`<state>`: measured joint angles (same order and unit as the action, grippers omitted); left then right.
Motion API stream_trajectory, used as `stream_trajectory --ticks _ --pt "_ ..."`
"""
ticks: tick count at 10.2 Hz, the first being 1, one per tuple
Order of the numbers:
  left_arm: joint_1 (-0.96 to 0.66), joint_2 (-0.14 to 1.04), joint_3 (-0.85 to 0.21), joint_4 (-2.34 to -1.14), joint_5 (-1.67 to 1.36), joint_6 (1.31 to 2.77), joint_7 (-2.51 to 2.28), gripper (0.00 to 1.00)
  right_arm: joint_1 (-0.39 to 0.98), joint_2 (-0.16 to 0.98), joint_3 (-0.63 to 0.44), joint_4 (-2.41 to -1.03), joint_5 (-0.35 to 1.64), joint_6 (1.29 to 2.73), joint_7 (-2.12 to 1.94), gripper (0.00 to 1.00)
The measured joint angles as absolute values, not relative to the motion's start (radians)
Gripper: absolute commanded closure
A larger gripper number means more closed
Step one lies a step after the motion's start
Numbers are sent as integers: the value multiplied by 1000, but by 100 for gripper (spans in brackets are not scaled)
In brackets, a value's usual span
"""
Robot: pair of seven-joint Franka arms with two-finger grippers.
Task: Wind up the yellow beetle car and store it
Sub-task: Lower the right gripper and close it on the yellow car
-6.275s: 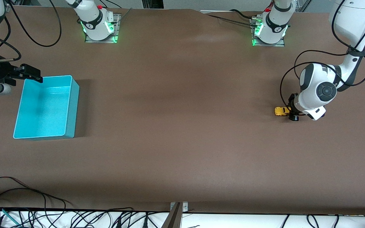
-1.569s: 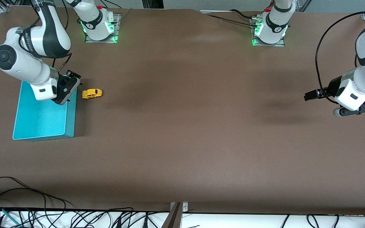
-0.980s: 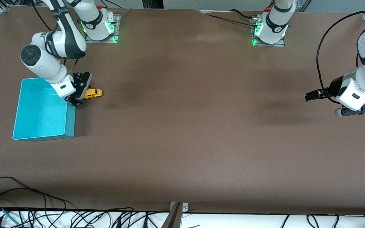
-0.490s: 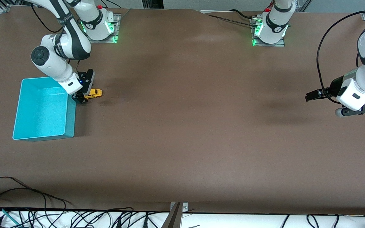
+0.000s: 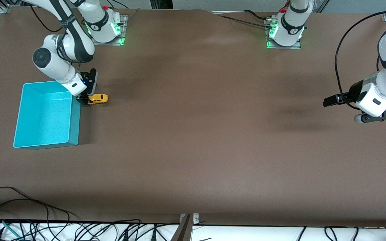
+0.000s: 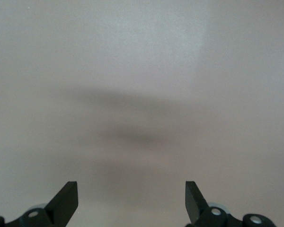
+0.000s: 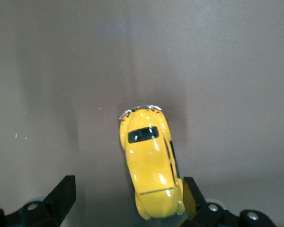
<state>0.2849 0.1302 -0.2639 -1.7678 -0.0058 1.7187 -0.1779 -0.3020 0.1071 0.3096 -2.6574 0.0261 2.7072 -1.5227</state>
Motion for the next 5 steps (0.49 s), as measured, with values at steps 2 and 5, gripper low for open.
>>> stream_trajectory --ticks 2,5 --pt "285 131 -264 -1768 -6 1719 -178 0 -302 114 328 -2663 26 2724 -1528 0" --pt "285 132 -264 -1768 -6 1718 -178 0 -302 130 345 -2663 26 2751 -1532 0"
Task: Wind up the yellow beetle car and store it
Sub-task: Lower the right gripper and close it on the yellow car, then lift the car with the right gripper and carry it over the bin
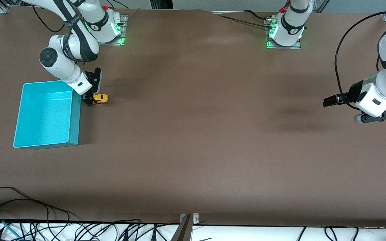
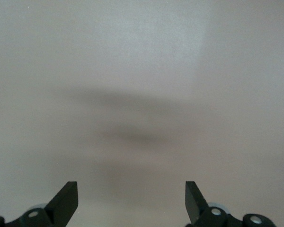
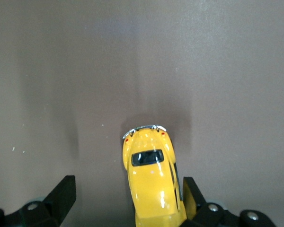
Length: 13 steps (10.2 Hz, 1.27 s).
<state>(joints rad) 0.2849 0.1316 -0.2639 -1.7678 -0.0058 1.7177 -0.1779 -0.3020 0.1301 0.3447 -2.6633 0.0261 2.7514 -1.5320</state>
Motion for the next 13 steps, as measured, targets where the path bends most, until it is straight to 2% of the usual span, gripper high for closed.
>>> stream_trajectory --ticks 1,2,4,7,8,10,13 --pt "285 132 -264 -1768 -6 1716 -178 0 -302 138 346 -2663 26 2764 -1540 5" --pt "285 133 -264 -1768 -6 1714 -178 0 -302 146 346 -2664 26 2776 -1555 16" --pt "285 134 -264 -1768 -6 1713 -178 0 -302 166 346 -2664 26 2804 -1595 48" --pt "285 135 -264 -1768 -6 1713 -178 0 -302 166 346 -2663 25 2813 -1609 85" --pt "285 135 -264 -1768 -6 1712 -178 0 -302 159 346 -2663 25 2812 -1610 89" --pt "284 136 -264 -1768 -6 1712 -178 0 -302 120 347 -2655 25 2774 -1611 89" --pt "283 137 -264 -1768 -6 1712 -178 0 -302 -3 348 -2637 26 2623 -1610 89"
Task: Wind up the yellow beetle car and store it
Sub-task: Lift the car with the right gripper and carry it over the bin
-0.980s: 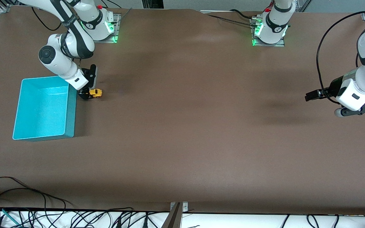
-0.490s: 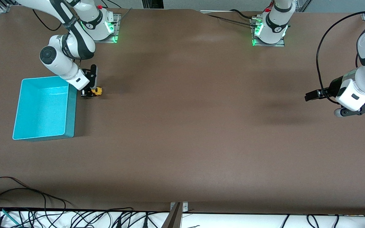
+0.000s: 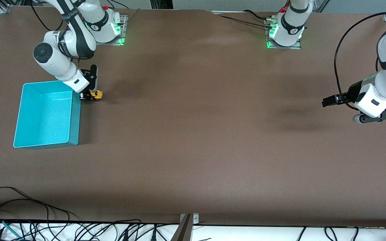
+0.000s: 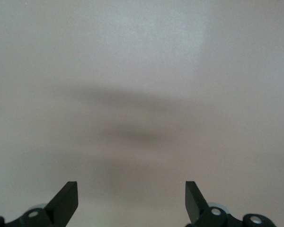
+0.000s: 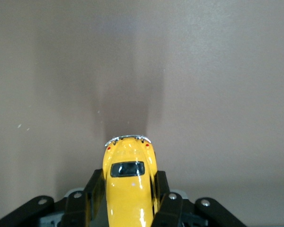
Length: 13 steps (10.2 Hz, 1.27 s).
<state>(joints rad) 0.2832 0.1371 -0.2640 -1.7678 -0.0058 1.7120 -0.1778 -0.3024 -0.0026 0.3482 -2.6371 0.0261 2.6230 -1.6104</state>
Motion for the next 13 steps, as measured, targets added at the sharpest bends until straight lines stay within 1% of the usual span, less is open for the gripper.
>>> stream_trajectory --ticks 3,6,10,13 --pt "283 139 -264 -1768 -6 1712 -178 0 -303 -79 348 -2593 64 2470 -1614 88" --pt "283 139 -264 -1768 -6 1712 -178 0 -305 -105 345 -2520 121 2334 -1679 88" --pt "283 140 -264 -1768 -6 1712 -178 0 -353 -83 275 -2451 122 2301 -1861 88" --pt "283 140 -265 -1768 -6 1712 -178 0 -439 4 226 -2369 87 2295 -2025 88"
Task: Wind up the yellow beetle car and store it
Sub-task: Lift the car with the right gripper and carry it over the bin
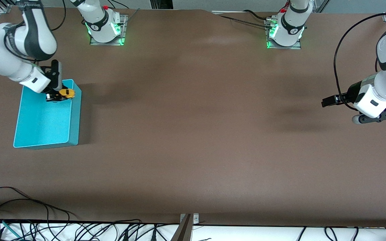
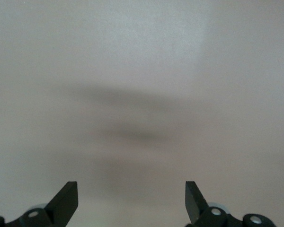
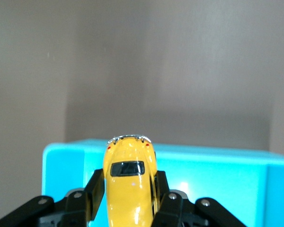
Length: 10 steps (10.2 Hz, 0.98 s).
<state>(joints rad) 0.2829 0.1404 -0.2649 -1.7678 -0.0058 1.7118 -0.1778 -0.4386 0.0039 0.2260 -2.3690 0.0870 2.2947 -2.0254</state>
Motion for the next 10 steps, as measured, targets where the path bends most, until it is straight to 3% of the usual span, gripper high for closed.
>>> stream_trajectory --ticks 6,10 --pt "283 141 -265 -1768 -6 1712 -178 0 -579 172 204 -2254 2 2294 -2186 88" --pt "282 141 -265 -1768 -6 1712 -178 0 -594 260 204 -2221 -5 2312 -2194 88"
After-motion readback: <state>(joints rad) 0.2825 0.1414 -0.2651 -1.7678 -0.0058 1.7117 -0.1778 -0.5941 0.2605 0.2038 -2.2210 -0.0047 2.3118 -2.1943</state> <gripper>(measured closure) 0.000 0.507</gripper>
